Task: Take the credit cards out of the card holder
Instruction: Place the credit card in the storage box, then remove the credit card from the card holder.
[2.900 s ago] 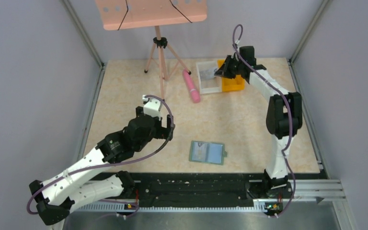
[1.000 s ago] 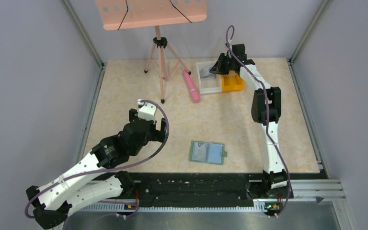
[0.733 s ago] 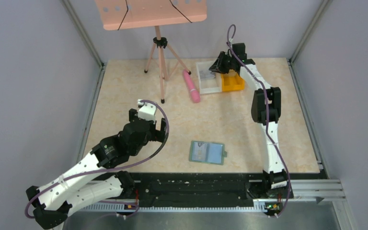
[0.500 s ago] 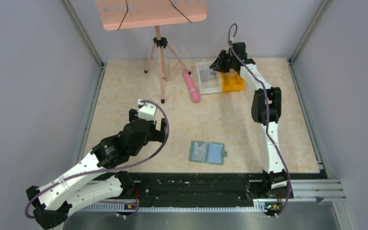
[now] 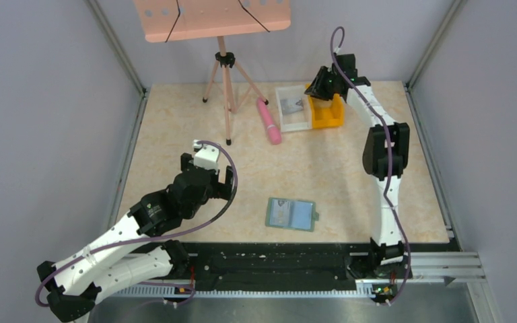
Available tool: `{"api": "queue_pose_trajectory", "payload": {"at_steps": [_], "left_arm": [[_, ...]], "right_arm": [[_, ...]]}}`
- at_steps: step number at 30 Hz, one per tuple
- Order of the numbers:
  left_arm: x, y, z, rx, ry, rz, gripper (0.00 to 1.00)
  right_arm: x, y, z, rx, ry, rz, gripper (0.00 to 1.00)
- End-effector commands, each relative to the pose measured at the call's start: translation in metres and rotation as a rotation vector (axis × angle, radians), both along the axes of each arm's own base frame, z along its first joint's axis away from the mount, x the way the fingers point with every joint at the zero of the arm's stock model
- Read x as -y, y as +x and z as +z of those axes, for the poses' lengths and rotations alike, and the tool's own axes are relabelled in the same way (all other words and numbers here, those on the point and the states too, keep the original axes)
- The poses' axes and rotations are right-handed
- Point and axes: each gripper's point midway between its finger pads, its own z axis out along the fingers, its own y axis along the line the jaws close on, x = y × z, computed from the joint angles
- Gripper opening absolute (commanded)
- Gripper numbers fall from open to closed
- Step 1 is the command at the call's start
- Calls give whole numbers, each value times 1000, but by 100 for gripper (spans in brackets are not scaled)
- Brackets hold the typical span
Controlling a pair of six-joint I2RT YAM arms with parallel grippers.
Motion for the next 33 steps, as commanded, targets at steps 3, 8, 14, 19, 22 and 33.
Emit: {"api": "queue_pose_trajectory", "payload": {"at_steps": [3,8,14,19,22,33], "left_arm": [[-4,5,7,31,-21,38,99],[8,-3,7,-32,-102,13,99],[50,-23,-8,-197,-300,-83,94],[76,-30,-39,-314,-387,-106,90],[94,-35,-58,-386,-442,-140,88],[142,-50,-134,-668,-427,-207,60]], "right_arm": [[11,-62,74,76,-62,-14,34],[-2,-143,70,33,-96,-11,36],[-40,-239,45,4,-23,76,39],[-73,-313,20,-29,65,178,39],[-88,-353,9,-44,145,232,39],[-97,-430,-40,-128,168,289,39]]}}
